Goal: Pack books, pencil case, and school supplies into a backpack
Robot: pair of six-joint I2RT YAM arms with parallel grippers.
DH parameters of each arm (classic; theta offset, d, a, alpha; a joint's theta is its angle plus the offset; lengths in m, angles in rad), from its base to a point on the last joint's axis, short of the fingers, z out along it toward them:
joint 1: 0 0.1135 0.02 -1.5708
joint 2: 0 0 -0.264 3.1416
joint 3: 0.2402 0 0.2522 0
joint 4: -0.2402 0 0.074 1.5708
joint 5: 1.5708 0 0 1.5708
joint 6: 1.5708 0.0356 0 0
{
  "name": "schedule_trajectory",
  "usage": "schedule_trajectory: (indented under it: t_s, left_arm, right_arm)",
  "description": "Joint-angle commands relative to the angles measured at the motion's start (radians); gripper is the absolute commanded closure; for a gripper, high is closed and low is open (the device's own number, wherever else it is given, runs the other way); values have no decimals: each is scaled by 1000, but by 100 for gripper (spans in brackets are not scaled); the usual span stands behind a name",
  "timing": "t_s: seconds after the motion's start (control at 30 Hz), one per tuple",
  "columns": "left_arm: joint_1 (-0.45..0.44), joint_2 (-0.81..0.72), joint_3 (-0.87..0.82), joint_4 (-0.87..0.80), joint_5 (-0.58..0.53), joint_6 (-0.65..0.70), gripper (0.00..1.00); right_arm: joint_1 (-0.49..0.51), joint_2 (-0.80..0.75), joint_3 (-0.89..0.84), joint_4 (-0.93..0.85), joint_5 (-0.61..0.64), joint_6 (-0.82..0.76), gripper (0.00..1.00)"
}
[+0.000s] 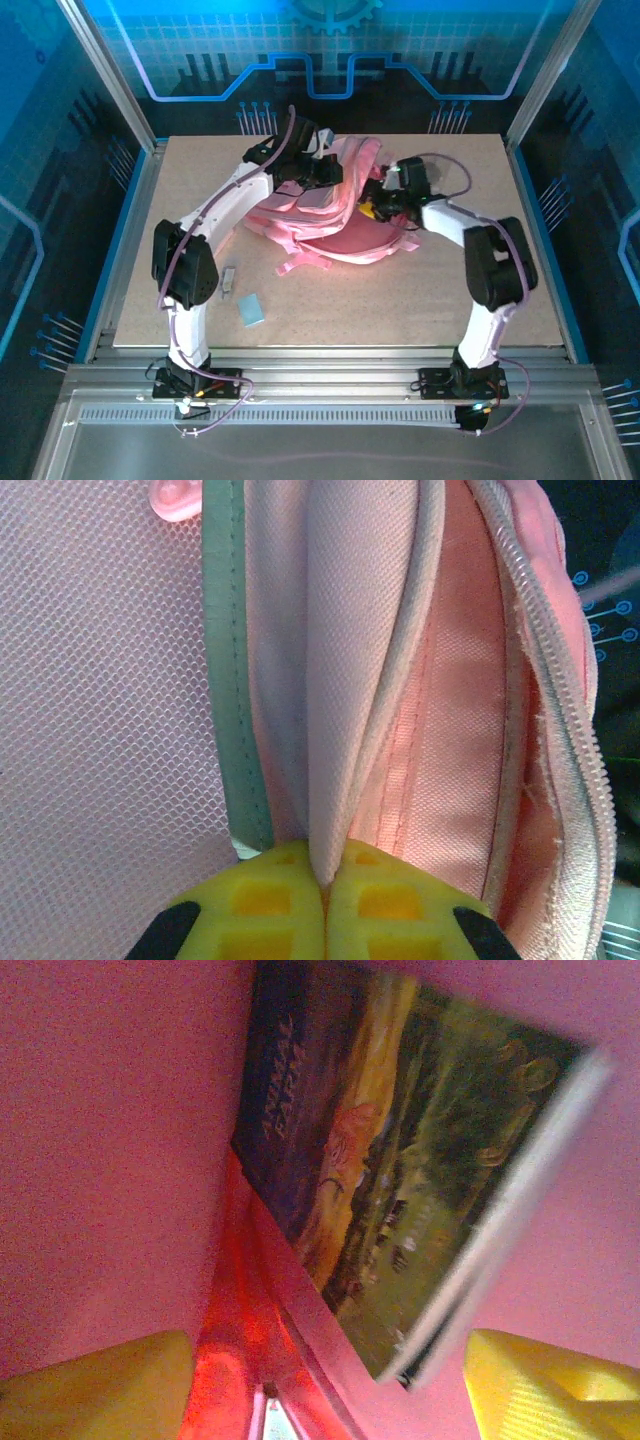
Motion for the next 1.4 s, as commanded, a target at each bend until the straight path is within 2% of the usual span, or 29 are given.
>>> schedule_trajectory:
  t_s: [0.0,0.17,0.2,0.23,0.27,0.3,0.4,0.5,0.7,0.9,1.03,1.23,1.3,1.37]
  left_arm:
    - [2,-49,-13,148,18,-35,100]
    - [2,-48,-75,232,3,-98,100]
    - [2,-48,-92,248,-1,-117,97]
    - [2,-49,-110,258,-7,-135,84]
    - [3,-53,-131,268,-17,-157,64]
    - [1,-65,-163,280,-30,-178,49]
    - [2,-142,-319,363,-72,-238,28]
    - [2,-252,-517,446,-136,-294,21]
    - [9,-459,-894,586,-247,-430,19]
    - [35,-546,-1124,687,-367,-551,21]
    - [57,-507,-1198,772,-403,-624,22]
    - [72,-364,-1225,934,-426,-696,29]
    - [79,-314,-1209,991,-415,-700,35]
    - [82,-275,-1189,1031,-412,-696,47]
  right_arm:
    - [-47,-168,-15,-296,122,-233,22]
    - [-79,-369,-71,-525,301,-407,20]
    - [-75,-408,-83,-552,326,-433,20]
    - [-71,-441,-92,-573,346,-453,20]
    - [-64,-473,-102,-592,362,-471,20]
    - [-51,-511,-116,-606,379,-482,20]
    - [-1,-580,-152,-614,408,-488,20]
    - [60,-614,-178,-598,427,-459,20]
    - [226,-600,-241,-460,452,-412,23]
    - [371,-507,-223,-389,511,-419,25]
    - [422,-457,-191,-385,519,-406,25]
    - [479,-422,-181,-369,514,-407,28]
    - [504,-411,-184,-359,513,-438,30]
    - [522,-391,-188,-344,496,-462,32]
